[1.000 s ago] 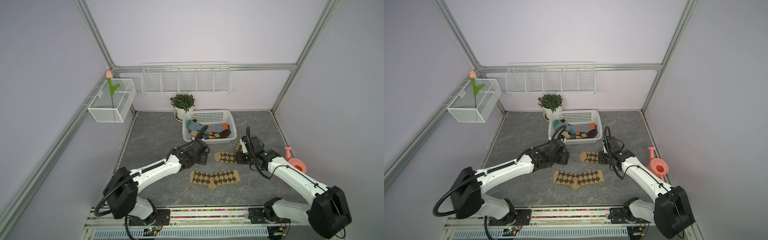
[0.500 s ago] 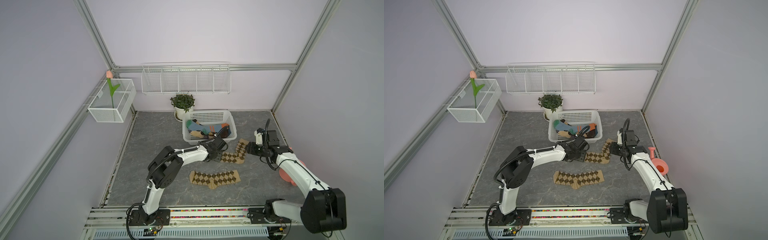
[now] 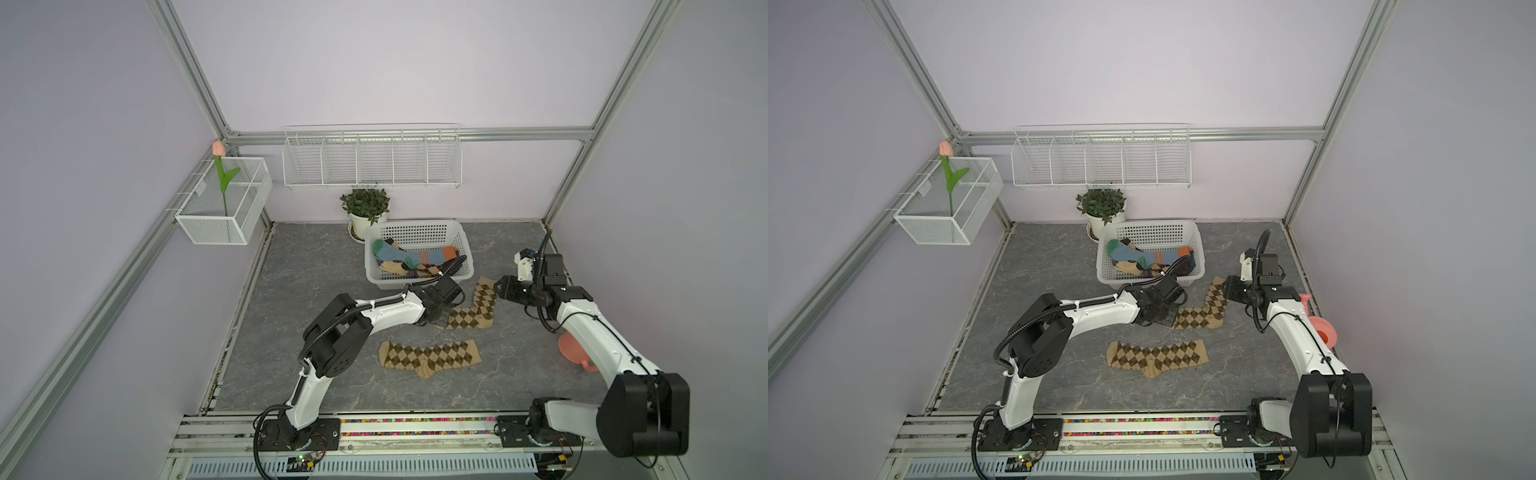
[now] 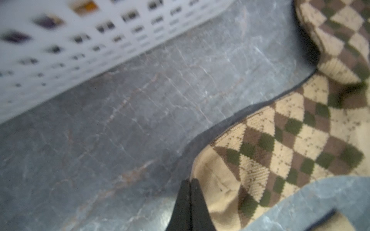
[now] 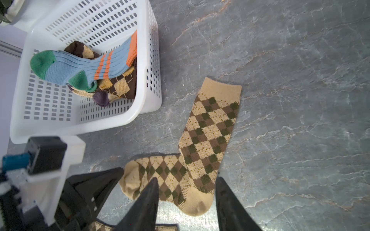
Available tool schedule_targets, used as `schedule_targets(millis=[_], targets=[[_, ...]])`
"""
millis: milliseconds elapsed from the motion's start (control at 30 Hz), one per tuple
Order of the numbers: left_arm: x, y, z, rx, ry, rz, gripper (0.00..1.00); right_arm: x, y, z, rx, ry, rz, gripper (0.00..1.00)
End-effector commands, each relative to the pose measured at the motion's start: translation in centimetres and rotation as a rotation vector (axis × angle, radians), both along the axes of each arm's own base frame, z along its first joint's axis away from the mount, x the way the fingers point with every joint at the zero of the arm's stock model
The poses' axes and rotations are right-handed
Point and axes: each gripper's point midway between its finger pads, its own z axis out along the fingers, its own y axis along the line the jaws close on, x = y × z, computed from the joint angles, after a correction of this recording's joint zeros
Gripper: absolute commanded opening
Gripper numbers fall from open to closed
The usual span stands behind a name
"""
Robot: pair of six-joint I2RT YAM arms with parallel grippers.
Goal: Place the socks together as a pair
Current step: Pick up the sock at the center of the board.
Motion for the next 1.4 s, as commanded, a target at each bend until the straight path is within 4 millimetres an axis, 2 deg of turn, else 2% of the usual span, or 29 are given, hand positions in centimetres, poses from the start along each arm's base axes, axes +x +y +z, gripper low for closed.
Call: schedule_targets(millis=[0,167,267,333,367,400,500,567,700,933,1033,1100,1267,1300,1367], targets=[[-3.0,2.1,0.4,0.051,0.036,-0.019,0.00,0.3,0.2,-0.8,-0.003,0.024,0.031,0.48],[-5.1,4.7,2.2,-0.002,0.044,-0.008,0.00,0.4,-0.6,-1.7,-0.051,0.058,0.009,0.48],[-5.4,6.4,3.5,0.002,0.013,0.009,0.00,0.6,-1.1,-2.4,-0.081,0.081,-0.001,0.48],[-5.3,6.7,4.2,-0.014,0.002,0.017,0.00,0.6,-1.3,-2.9,-0.091,0.098,-0.005,0.48],[-5.2,6.5,4.5,-0.023,-0.001,0.018,0.00,0.7,-1.4,-3.2,-0.095,0.107,-0.007,0.48],[-5.1,6.0,4.6,-0.037,0.000,0.017,0.06,0.8,-1.4,-3.5,-0.097,0.116,-0.008,0.49],[-5.0,3.3,4.5,-0.114,0.034,0.006,0.35,0.9,-1.5,-3.9,-0.098,0.123,-0.012,0.50],[-5.3,1.4,4.0,-0.126,0.047,-0.009,0.46,1.0,-1.6,-4.0,-0.107,0.125,-0.019,0.50],[-5.8,-0.4,1.5,-0.044,0.079,-0.033,0.47,1.3,-2.3,-4.2,-0.120,0.129,-0.038,0.52],[-5.0,0.2,-1.0,0.044,0.076,-0.009,0.43,3.0,-2.6,-3.8,-0.086,0.114,-0.046,0.52],[-4.8,0.2,-1.8,0.052,0.081,-0.002,0.36,3.4,-2.6,-3.6,-0.082,0.108,-0.043,0.52],[-4.8,0.1,-2.2,0.059,0.087,-0.001,0.30,3.4,-2.6,-3.8,-0.082,0.109,-0.041,0.52],[-4.7,0.3,-1.8,0.062,0.077,-0.003,0.03,3.7,-2.6,-4.2,-0.075,0.111,-0.038,0.52],[-4.6,0.3,-1.5,0.060,0.069,-0.004,0.00,3.8,-2.6,-4.3,-0.074,0.112,-0.038,0.52],[-4.5,0.5,-0.6,0.056,0.054,-0.003,0.00,3.9,-2.6,-4.4,-0.072,0.115,-0.038,0.52]])
